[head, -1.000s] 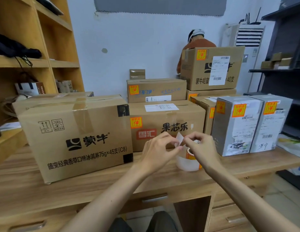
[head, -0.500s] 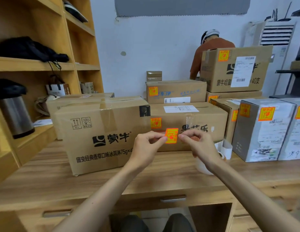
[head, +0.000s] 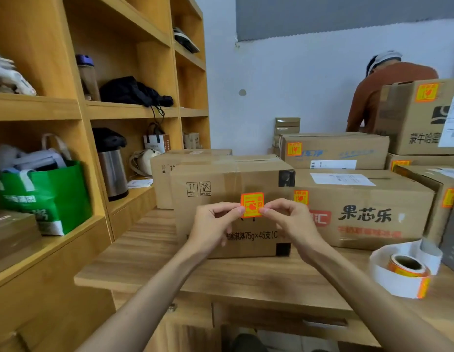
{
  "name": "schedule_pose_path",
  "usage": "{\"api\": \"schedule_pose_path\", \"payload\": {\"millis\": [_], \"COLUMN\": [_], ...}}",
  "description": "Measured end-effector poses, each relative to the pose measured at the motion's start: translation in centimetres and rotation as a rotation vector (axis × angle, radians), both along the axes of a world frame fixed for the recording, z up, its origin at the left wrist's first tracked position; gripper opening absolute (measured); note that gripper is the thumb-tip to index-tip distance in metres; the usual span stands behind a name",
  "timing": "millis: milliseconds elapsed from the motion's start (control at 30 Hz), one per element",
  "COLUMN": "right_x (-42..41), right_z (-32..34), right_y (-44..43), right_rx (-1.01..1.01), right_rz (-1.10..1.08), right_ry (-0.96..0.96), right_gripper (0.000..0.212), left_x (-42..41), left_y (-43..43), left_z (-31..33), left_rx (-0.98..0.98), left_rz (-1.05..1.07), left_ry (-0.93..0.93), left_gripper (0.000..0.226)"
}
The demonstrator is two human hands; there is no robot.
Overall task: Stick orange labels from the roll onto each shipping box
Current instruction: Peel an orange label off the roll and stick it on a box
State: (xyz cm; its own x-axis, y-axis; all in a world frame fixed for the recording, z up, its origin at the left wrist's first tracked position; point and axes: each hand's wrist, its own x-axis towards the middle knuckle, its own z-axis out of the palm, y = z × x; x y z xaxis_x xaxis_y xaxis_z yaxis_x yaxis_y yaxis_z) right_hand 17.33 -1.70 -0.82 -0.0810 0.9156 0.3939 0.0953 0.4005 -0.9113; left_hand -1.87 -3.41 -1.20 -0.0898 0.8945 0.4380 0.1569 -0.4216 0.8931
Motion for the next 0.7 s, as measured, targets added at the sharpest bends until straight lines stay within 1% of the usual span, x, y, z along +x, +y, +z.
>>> {"api": "schedule_pose_path", "payload": {"millis": [33, 100, 200, 267, 367, 433, 500, 567, 633, 700], "right_x": [-0.4, -0.8, -1.1, -1.1, -1.2, -1.7, -2.5, -3.2, -3.8, -4.4], "right_z": [0.2, 0.8, 1.8, 2.5, 3.7, 4.4, 4.9, 5.3, 5.4, 5.3], "right_y": [0.0, 0.1, 0.4, 0.8, 1.2, 1.4, 1.4, 1.6, 1.8, 2.0], "right_rx": [0.007, 0.064, 0.192, 0.280, 0.379, 0.415, 0.415, 0.420, 0.427, 0.432], "right_rz": [0.010, 0.038, 0.065, 0.043, 0.065, 0.093, 0.122, 0.143, 0.152, 0.161], "right_ry": [-0.009, -0.097, -0.344, -0.495, -0.730, -0.861, -0.896, -0.876, -0.841, -0.758], "right_gripper": [0.008, 0.008, 0.007, 0.007, 0.008, 0.007, 0.008, 0.009, 0.009, 0.007], "left_x": [-0.5, -1.5, -2.8, -3.7, -5.1, -5.7, -6.0, -6.2, -6.6, -7.3], "left_y": [-0.2, -0.5, -0.8, -0.8, -0.9, -1.0, -0.9, -0.7, -0.6, -0.4], "left_z": [0.1, 0.2, 0.6, 1.0, 1.8, 2.4, 2.7, 2.9, 2.9, 2.7], "left_rx": [0.002, 0.007, 0.071, 0.135, 0.227, 0.258, 0.267, 0.256, 0.247, 0.218], "left_rz": [0.012, 0.043, 0.098, 0.157, 0.184, 0.149, 0.142, 0.138, 0.138, 0.146], "left_ry": [0.011, 0.060, 0.109, 0.154, 0.348, 0.435, 0.475, 0.482, 0.465, 0.403], "left_gripper": [0.009, 0.011, 0.012, 0.021, 0.030, 0.028, 0.016, 0.007, 0.007, 0.005]}}
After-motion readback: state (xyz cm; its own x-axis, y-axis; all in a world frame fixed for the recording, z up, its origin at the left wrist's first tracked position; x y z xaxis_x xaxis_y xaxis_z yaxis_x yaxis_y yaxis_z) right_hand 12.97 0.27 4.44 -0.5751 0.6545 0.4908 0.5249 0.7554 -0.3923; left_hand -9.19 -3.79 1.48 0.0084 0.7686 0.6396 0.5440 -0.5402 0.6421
